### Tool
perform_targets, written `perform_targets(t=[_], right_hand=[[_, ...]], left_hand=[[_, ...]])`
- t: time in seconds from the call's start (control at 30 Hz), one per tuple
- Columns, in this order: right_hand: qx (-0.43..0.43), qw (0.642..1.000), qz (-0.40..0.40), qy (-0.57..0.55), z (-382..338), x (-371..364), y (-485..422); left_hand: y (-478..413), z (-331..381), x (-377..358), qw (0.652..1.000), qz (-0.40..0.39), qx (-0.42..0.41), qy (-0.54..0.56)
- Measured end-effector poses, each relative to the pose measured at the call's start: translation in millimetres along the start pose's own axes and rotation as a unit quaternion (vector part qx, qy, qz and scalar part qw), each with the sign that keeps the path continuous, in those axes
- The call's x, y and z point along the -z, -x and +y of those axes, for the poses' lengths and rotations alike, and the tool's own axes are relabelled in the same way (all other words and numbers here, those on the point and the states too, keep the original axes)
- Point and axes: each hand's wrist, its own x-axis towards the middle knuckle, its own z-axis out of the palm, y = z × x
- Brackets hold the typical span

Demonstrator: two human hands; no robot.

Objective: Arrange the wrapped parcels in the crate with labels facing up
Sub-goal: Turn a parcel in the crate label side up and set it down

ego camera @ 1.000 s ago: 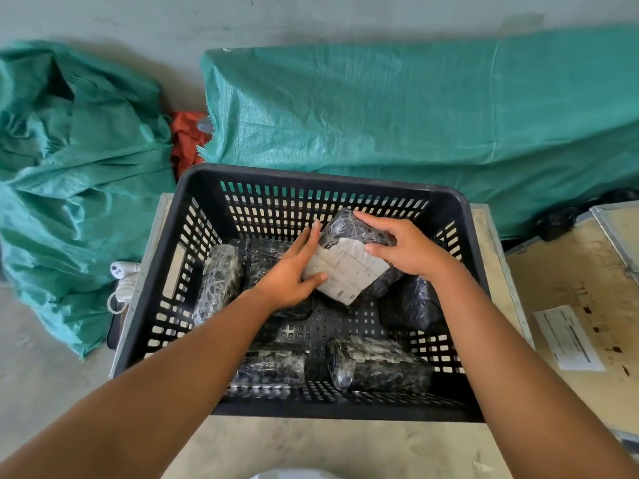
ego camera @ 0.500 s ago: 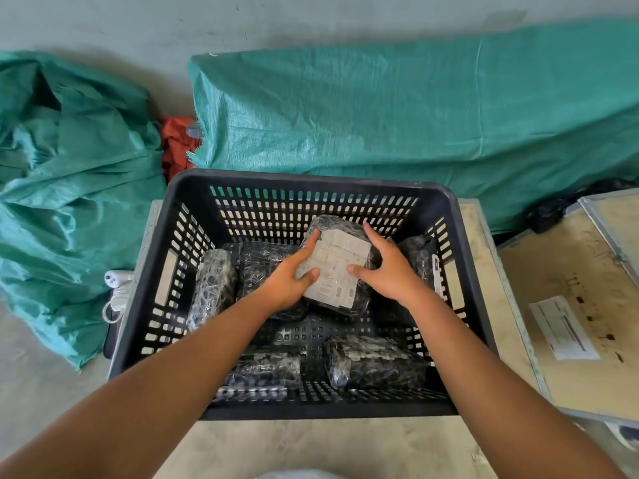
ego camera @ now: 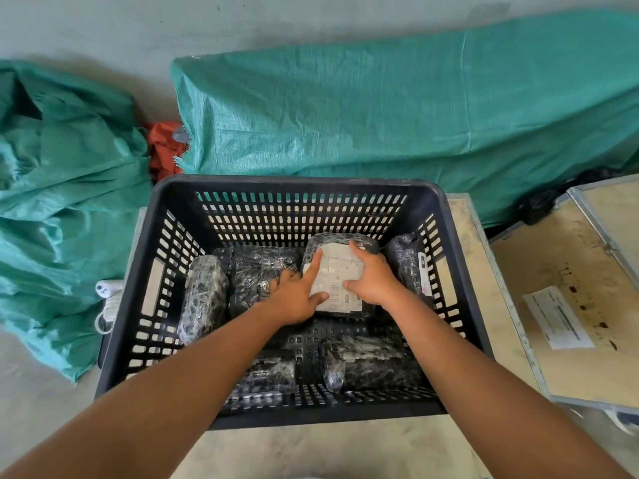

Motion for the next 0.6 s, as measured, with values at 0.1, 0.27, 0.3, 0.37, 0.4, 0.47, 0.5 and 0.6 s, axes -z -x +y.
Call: perform_targets(t=[0.1,0.27,0.3,0.37,0.4,0.47,0.5,0.6], right_hand=[[-0.038,0.998,-0.007,0.058,-7.1,-11.0,1.4],[-0.048,0.981,-0.029,0.186,-5.1,-20.2,0.5],[-0.042,0.979,-0.033,0.196,-3.5,-21.1,1.4],[-0.036,0.976,-0.035,0.212,-1.6,-23.4,2.9],[-0.037,0.974,-0.033,0.221,-1.3,-24.5,2.8],[-0.042,0.970,-0.027,0.238,-1.8,-27.4,1.7],[-0.044,0.968,-0.025,0.246,-2.4,-28.5,1.5],[-0.044,0.966,-0.016,0.253,-3.6,-30.4,1.8]], left_hand=[[-5.5,-2.0,-11.9,0.998,0.014,0.021,-0.052],[-6.1,-3.6,-20.8,0.993,0.029,0.042,-0.110],[-7.2,-4.8,-18.8,0.991,0.032,0.053,-0.119],[-10.3,-7.8,-11.9,0.989,0.024,0.065,-0.129],[-11.9,-9.0,-9.2,0.990,0.014,0.061,-0.126],[-13.5,-9.4,-7.7,0.991,-0.004,0.055,-0.122],[-14.0,-8.6,-8.5,0.991,-0.008,0.058,-0.122],[-15.8,-6.7,-10.1,0.990,-0.010,0.065,-0.122]])
